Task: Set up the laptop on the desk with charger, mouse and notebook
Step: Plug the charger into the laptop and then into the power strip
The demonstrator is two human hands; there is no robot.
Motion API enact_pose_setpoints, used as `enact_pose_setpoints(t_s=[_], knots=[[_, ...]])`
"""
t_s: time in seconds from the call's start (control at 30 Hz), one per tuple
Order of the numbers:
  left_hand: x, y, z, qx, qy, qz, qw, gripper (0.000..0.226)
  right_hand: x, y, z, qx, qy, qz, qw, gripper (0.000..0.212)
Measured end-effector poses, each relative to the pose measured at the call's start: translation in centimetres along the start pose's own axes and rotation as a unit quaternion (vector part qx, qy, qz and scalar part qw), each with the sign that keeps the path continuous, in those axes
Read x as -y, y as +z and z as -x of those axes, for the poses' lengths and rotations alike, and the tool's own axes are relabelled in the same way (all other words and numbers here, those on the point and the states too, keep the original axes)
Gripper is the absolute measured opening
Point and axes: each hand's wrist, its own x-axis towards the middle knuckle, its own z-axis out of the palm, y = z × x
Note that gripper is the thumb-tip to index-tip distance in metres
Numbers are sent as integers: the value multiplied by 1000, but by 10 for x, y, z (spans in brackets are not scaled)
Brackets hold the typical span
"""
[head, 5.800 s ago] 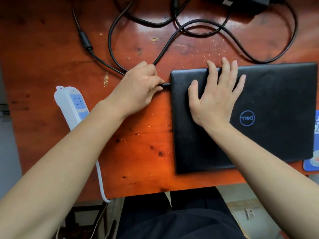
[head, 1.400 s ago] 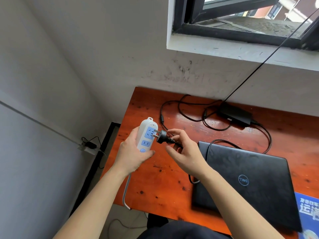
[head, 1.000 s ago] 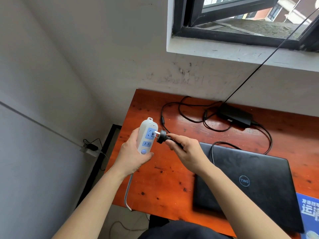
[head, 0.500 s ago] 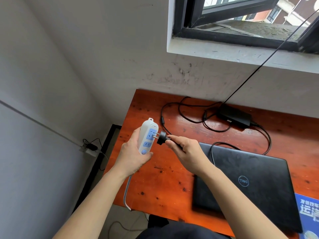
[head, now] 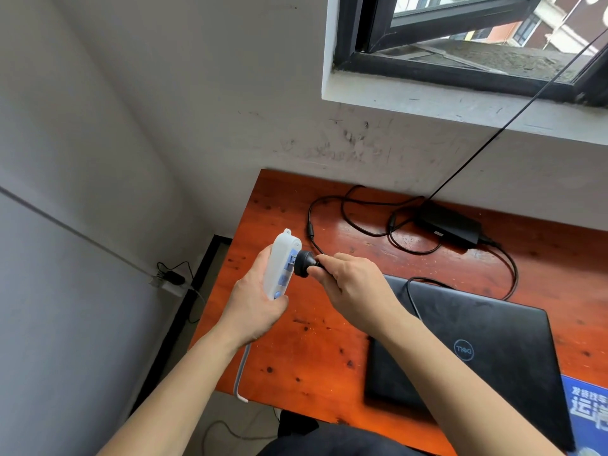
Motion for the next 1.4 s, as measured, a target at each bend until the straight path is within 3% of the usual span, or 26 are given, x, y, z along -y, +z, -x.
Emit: enact_pose_setpoints(t_s=[0.2, 0.53, 0.77, 0.87, 1.1, 1.4], knots=[[-16, -7, -3, -1, 16, 8, 1000, 88, 3, -1, -3, -56, 3, -34, 998, 26], [-22, -9, -5, 12, 33, -100, 994, 90, 3, -12, -4, -24, 7, 39, 999, 31], [-31, -17, -9, 70, 30, -4, 997, 88, 2, -22, -9, 7, 1, 18, 1000, 32], [-33, -13, -11, 72, 17, 67, 995, 76, 0, -29, -18, 13, -8, -11, 1000, 32], [-39, -1, -14, 24, 12, 3, 1000, 73, 0, -28, -28, 46, -20, 51, 997, 35], [-36, -4, -20, 67, 30, 97, 993, 73, -9, -26, -34, 7, -15, -61, 998, 36]])
